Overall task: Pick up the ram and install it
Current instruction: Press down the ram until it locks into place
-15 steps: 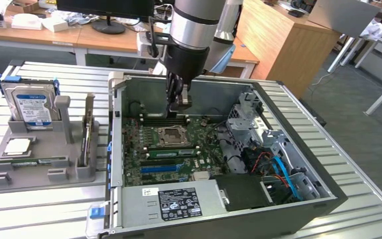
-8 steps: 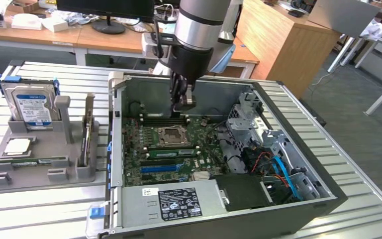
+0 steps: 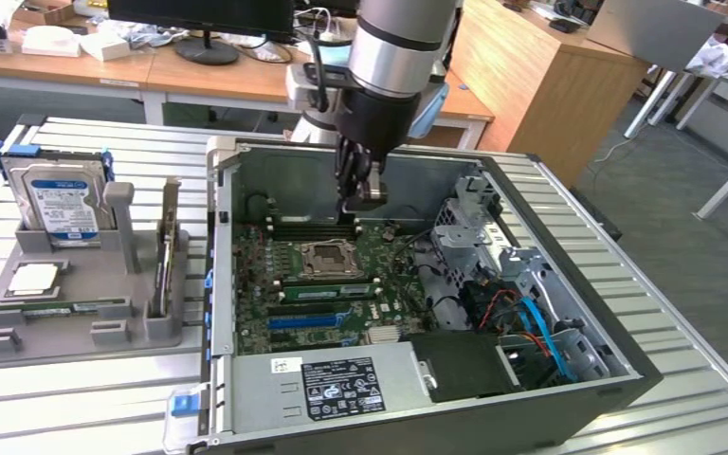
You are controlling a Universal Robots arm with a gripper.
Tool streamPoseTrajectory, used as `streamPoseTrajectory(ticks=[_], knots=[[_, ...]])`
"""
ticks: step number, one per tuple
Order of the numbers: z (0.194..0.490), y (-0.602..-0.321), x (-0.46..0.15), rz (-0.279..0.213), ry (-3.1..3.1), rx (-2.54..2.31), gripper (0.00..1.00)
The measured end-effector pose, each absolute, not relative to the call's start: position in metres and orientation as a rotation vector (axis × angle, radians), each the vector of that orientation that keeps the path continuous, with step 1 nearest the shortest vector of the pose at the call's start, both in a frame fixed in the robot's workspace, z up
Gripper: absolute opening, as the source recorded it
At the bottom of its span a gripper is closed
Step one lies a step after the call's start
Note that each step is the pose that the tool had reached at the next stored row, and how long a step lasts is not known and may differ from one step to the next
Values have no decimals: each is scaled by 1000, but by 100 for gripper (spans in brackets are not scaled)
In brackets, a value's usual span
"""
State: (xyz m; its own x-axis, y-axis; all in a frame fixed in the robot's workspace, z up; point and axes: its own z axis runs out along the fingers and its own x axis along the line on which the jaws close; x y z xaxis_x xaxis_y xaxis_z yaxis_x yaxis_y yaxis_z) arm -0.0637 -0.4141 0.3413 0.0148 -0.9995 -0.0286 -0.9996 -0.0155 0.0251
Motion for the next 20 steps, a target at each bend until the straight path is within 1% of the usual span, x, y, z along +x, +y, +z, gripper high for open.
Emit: streamPoseTrajectory(ticks=[9, 20], knots=[[341, -414, -48, 60, 2202, -2236, 10], [341, -414, -45, 60, 2202, -2236, 10]])
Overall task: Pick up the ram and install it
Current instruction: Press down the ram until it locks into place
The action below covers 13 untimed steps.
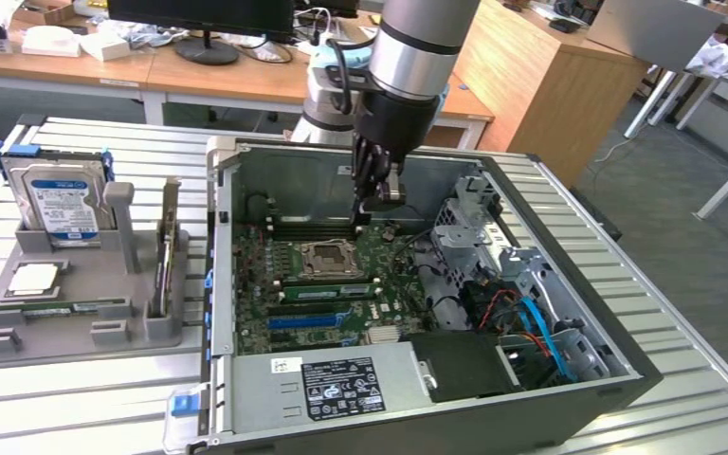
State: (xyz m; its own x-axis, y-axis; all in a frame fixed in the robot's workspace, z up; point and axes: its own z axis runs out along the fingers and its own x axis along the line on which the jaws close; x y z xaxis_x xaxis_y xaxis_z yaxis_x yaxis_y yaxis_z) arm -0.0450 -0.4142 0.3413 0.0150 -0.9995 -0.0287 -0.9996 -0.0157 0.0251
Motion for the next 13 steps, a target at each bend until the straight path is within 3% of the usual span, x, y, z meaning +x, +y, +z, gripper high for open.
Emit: streamPoseTrajectory(ticks=[13], knots=[[341, -414, -45, 60, 2203, -2236, 10]])
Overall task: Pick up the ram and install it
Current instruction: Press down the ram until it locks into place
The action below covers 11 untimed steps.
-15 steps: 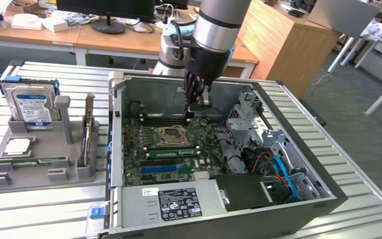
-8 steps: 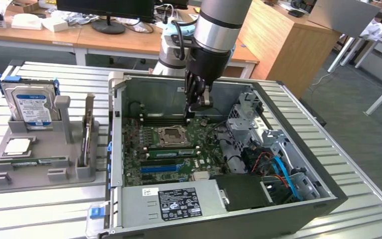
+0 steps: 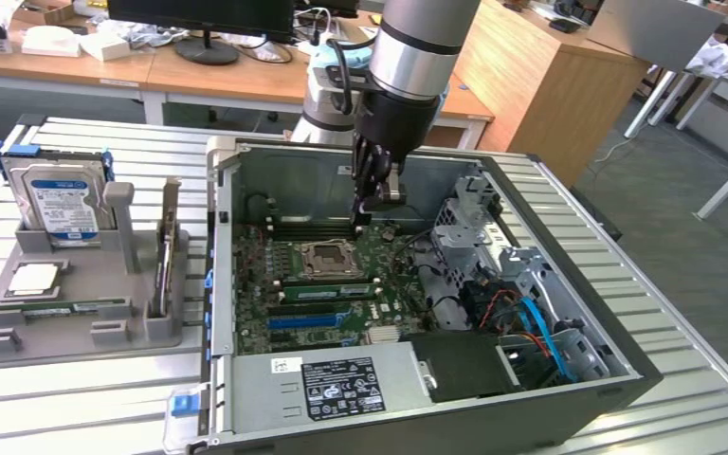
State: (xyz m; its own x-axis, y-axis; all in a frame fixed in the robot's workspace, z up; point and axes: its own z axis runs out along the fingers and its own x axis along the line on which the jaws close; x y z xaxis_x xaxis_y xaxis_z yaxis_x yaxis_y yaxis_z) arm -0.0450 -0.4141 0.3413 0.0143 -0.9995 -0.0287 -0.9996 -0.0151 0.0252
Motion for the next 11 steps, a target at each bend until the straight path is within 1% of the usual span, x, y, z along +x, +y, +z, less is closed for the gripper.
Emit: streamPoseTrajectory(ticks=[11], knots=[[341, -414, -46, 60, 2291, -2144, 10]])
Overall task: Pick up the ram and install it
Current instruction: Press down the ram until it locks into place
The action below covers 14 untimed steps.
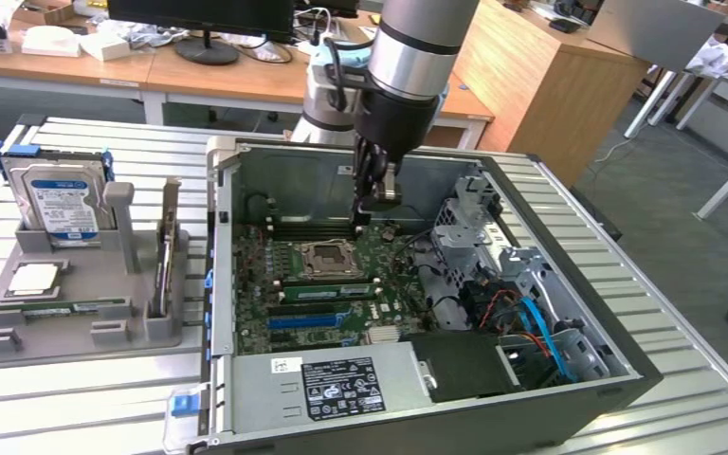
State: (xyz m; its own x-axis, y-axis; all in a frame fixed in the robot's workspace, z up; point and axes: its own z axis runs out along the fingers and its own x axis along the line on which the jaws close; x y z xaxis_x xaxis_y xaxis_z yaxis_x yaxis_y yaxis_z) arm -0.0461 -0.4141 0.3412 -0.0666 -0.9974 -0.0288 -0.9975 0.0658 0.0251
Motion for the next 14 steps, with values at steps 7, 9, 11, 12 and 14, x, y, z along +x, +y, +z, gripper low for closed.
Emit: streamPoseTrajectory(ticks=[7, 9, 11, 12, 14], knots=[[341, -414, -46, 59, 2399, -2019, 10], [341, -414, -46, 59, 2431, -1979, 10], [341, -414, -46, 59, 2463, -1938, 10], [341, -414, -46, 59, 2479, -1917, 10], [341, -414, -46, 58, 2510, -1875, 10]])
